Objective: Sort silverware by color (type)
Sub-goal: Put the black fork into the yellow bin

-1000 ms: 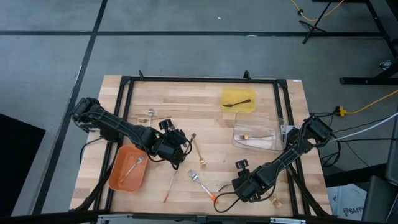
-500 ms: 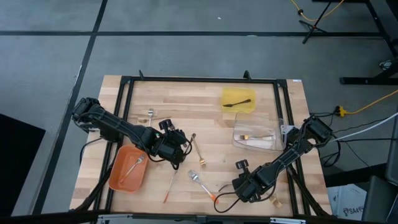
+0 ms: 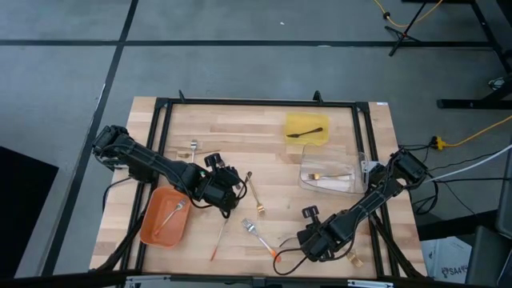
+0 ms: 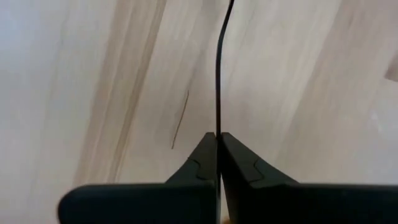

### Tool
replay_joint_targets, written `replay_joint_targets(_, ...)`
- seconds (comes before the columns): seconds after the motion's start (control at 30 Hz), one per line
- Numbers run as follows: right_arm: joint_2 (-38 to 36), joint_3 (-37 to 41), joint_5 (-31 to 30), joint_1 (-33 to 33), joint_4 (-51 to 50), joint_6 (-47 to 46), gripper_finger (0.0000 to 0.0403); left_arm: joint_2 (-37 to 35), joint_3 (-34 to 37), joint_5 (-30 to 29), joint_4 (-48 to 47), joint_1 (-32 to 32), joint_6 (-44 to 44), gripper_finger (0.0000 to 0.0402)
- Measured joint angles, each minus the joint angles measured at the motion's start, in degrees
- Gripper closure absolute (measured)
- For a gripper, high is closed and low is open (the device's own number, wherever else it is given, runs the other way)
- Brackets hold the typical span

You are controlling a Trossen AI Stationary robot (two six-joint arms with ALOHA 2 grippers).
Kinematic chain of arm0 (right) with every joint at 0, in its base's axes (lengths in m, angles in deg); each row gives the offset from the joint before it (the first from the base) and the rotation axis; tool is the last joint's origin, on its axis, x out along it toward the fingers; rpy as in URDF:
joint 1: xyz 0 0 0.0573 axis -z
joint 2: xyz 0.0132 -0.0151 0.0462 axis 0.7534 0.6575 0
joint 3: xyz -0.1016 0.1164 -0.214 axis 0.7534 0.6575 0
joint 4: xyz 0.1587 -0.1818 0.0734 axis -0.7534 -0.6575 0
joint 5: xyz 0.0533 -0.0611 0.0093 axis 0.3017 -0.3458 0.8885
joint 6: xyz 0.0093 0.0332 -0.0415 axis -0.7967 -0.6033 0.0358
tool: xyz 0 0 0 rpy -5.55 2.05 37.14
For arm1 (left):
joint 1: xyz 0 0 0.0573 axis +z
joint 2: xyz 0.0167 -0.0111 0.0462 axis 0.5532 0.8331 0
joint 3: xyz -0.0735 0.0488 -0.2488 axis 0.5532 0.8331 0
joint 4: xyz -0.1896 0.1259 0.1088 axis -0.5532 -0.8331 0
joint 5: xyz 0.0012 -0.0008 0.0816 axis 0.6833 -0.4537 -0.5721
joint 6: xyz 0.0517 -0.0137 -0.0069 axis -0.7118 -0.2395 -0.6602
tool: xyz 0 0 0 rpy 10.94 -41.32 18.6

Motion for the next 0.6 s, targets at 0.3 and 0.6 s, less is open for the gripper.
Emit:
replay_joint_targets(0.3,0.0,-10.9,-5.9,0.0,-13.2,1.1,0.0401,0.0,0.0,0.0,0.0,0.0,0.0,0.033)
replay_joint_targets(0.6,0.0,-21.1,-12.6,0.5,-30.1,5.2,0.0401,0.0,0.0,0.0,0.0,0.0,0.1,0.033)
